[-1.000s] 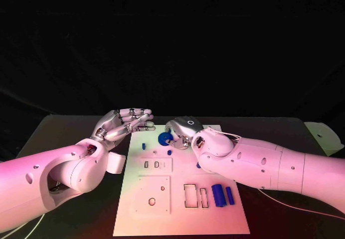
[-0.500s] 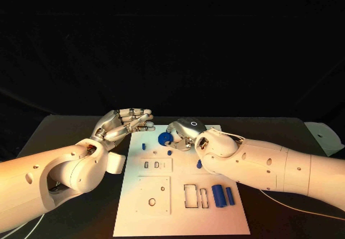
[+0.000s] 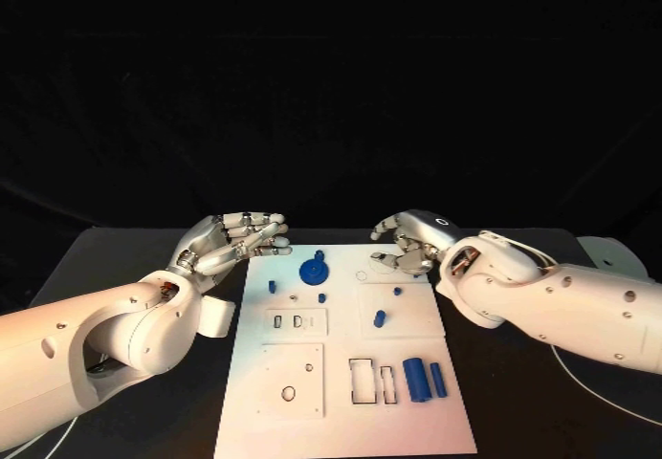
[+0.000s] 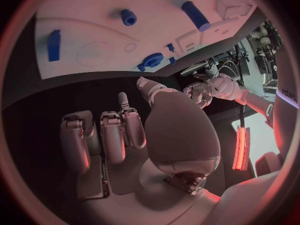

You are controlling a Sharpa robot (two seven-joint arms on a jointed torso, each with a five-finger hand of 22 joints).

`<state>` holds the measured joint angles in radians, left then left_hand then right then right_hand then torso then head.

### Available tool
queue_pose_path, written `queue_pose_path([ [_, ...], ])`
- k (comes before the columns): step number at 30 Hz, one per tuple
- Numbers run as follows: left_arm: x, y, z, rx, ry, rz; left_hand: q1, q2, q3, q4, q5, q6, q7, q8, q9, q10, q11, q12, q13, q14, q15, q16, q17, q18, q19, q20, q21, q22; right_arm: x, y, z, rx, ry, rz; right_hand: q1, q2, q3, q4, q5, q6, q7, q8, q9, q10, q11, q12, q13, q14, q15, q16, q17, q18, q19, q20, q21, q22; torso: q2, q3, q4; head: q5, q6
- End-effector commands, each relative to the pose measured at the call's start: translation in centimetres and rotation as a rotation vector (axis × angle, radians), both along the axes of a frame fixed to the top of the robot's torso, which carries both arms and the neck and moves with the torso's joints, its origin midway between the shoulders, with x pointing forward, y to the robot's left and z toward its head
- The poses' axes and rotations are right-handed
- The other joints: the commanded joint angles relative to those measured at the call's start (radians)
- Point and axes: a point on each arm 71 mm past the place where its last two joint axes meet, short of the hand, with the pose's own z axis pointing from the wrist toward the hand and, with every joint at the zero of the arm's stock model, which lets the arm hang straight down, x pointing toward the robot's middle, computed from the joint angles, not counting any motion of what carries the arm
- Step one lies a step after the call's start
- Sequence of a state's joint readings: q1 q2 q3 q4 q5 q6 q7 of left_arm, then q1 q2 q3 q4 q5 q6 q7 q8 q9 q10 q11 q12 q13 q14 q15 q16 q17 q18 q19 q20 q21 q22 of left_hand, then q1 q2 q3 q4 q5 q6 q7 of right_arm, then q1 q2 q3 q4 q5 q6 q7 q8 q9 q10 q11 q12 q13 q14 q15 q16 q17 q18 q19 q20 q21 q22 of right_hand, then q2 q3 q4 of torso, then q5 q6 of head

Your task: Assemble the parts on the task board

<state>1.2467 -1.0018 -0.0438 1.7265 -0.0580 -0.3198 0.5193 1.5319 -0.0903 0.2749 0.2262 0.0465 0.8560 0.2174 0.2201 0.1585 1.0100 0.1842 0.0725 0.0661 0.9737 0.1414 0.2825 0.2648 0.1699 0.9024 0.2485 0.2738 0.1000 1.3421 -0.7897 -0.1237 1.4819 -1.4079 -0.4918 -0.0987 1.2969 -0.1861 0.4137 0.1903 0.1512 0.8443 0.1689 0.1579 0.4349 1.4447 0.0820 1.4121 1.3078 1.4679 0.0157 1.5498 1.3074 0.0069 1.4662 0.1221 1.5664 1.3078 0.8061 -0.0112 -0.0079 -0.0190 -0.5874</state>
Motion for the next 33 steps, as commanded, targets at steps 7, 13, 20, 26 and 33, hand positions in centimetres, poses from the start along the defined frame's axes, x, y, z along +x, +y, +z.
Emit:
queue_pose_path([
  [7, 0.2, -0.1, 0.1, -0.011, -0.006, -0.016, -0.008, 0.002, 0.006, -0.001, 0.003, 0.000, 0.026, -0.004, -0.002, 0.001, 0.004, -0.005, 0.001, -0.003, 0.000, -0.006, 0.002, 0.013, 0.007, 0.002, -0.005, -0.001, -0.3, -6.6, -0.1, 0.237, 0.189, 0.032, 0.041, -0.018, 0.003, -0.034, 0.004, -0.018, -0.028, -0.018, -0.001, -0.012, -0.022, -0.013, 0.125, 0.088, -0.025, -0.001, 0.205, -0.007, 0.105, -0.020, 0.004, 0.263, -0.010, 0.0108, -0.0138, -0.014, 0.005],
  [13, 0.3, -0.1, 0.0, -0.011, -0.006, -0.014, -0.008, 0.002, 0.006, -0.001, 0.003, 0.000, 0.026, -0.004, -0.002, 0.001, 0.004, -0.005, 0.001, -0.003, 0.000, -0.006, 0.002, 0.013, 0.007, 0.002, -0.005, -0.001, -0.2, -9.3, -1.3, 0.192, 0.188, -0.009, 0.068, -0.022, 0.010, -0.056, 0.020, -0.020, -0.022, -0.021, 0.001, -0.011, -0.017, -0.014, 0.125, 0.090, -0.023, 0.001, 0.212, -0.007, 0.105, -0.021, 0.004, 0.263, -0.012, 0.0155, -0.0177, -0.012, -0.002],
  [20, 0.4, -0.1, 0.0, -0.010, -0.006, -0.013, -0.008, 0.002, 0.006, -0.001, 0.003, 0.000, 0.026, -0.004, -0.002, 0.001, 0.004, -0.005, 0.001, -0.003, 0.000, -0.006, 0.002, 0.013, 0.007, 0.002, -0.005, -0.001, 0.2, -10.1, -2.7, 0.150, 0.186, -0.041, 0.076, -0.021, 0.015, -0.063, 0.032, -0.017, -0.020, -0.021, 0.003, -0.008, -0.016, -0.011, 0.127, 0.091, -0.022, 0.002, 0.216, -0.007, 0.105, -0.021, 0.004, 0.263, -0.011, 0.0166, -0.0162, -0.010, -0.007],
  [26, 0.4, -0.1, 0.0, -0.011, -0.006, -0.014, -0.008, 0.002, 0.006, -0.001, 0.003, 0.000, 0.026, -0.004, -0.002, 0.001, 0.004, -0.005, 0.001, -0.003, 0.000, -0.006, 0.002, 0.013, 0.007, 0.002, -0.005, -0.001, 0.9, -9.6, -3.5, 0.134, 0.183, -0.062, 0.078, -0.018, 0.018, -0.065, 0.035, -0.014, -0.018, -0.020, 0.004, -0.003, -0.015, -0.005, 0.131, 0.092, -0.022, 0.003, 0.219, -0.007, 0.105, -0.020, 0.004, 0.263, -0.011, 0.0151, -0.0140, -0.011, -0.010],
  [33, 0.5, -0.2, -0.1, -0.011, -0.006, -0.015, -0.008, 0.002, 0.006, -0.001, 0.003, 0.000, 0.026, -0.004, -0.002, 0.001, 0.004, -0.005, 0.001, -0.003, 0.000, -0.006, 0.002, 0.013, 0.007, 0.002, -0.005, -0.001, 1.2, -8.9, -4.4, 0.130, 0.191, -0.073, 0.077, -0.016, 0.019, -0.064, 0.037, -0.011, -0.016, -0.019, 0.005, 0.001, -0.013, 0.001, 0.136, 0.092, -0.021, 0.004, 0.220, -0.007, 0.105, -0.020, 0.004, 0.263, -0.009, 0.0164, -0.0111, -0.012, -0.013],
])
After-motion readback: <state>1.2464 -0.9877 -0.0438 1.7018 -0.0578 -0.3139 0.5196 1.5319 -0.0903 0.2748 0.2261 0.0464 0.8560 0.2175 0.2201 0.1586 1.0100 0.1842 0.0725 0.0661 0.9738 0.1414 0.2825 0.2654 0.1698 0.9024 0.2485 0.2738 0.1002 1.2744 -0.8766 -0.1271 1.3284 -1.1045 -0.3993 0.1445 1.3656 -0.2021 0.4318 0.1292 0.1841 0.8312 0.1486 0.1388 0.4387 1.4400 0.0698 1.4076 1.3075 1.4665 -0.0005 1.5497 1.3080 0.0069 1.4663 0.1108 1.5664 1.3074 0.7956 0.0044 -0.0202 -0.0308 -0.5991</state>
